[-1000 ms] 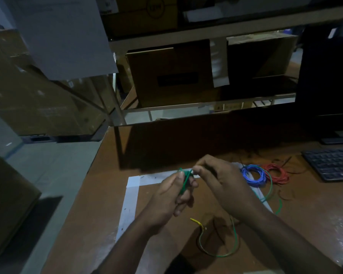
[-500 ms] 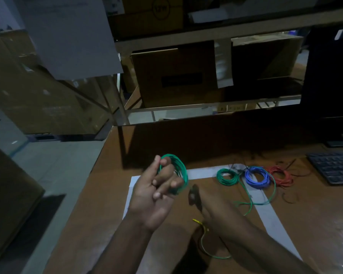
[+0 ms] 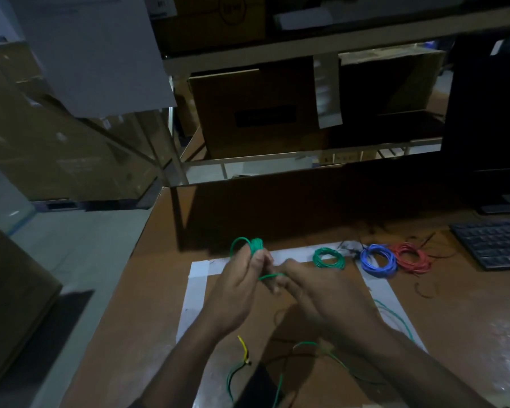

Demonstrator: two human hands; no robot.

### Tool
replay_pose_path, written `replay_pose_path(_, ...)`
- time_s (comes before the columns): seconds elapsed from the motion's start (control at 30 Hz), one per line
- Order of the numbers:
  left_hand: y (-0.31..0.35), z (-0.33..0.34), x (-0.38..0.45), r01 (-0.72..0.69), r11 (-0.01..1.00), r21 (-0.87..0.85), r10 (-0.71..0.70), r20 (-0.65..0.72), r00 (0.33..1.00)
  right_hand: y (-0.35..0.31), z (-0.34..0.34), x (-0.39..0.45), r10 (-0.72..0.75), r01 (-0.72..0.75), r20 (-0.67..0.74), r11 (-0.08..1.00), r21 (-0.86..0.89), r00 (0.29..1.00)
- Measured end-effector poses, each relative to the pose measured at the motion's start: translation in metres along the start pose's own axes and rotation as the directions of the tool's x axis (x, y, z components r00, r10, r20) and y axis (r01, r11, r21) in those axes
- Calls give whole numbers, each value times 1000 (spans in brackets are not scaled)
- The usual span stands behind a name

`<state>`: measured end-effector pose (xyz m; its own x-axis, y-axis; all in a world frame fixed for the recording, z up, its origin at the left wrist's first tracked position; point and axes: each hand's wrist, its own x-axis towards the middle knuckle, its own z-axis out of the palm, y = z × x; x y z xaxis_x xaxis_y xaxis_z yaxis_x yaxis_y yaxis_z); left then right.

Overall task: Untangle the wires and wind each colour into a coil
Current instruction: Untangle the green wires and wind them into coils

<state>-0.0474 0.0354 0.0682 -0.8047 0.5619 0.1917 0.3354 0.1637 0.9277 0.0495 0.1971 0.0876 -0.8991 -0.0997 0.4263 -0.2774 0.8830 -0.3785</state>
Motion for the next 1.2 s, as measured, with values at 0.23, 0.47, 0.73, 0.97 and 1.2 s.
replay_pose_path(0.23,23,5,-16,210,818,-536,-78,259,963,24,-13,27,23,-7,-116,991,132,993)
replay_pose_path(0.47,40,-5,-10,153,430,-890,18,178,984,39,31,15,260,-257,31,913,316,965)
replay_pose_path(0.73,28,-11,11,-140,657,-741,-42,-222,974,2,61,-26,114,-166,352,979,120,929)
replay_pose_path(0.97,-8,-8,8,-4,1000,11,5,-84,996,-3,22,-13,117,-136,114,975,176,987)
replay_pose_path(1.2,13,8,-14,185,900,-395,-130,161,978,32,-5,27,86,-75,-174,995,72,981)
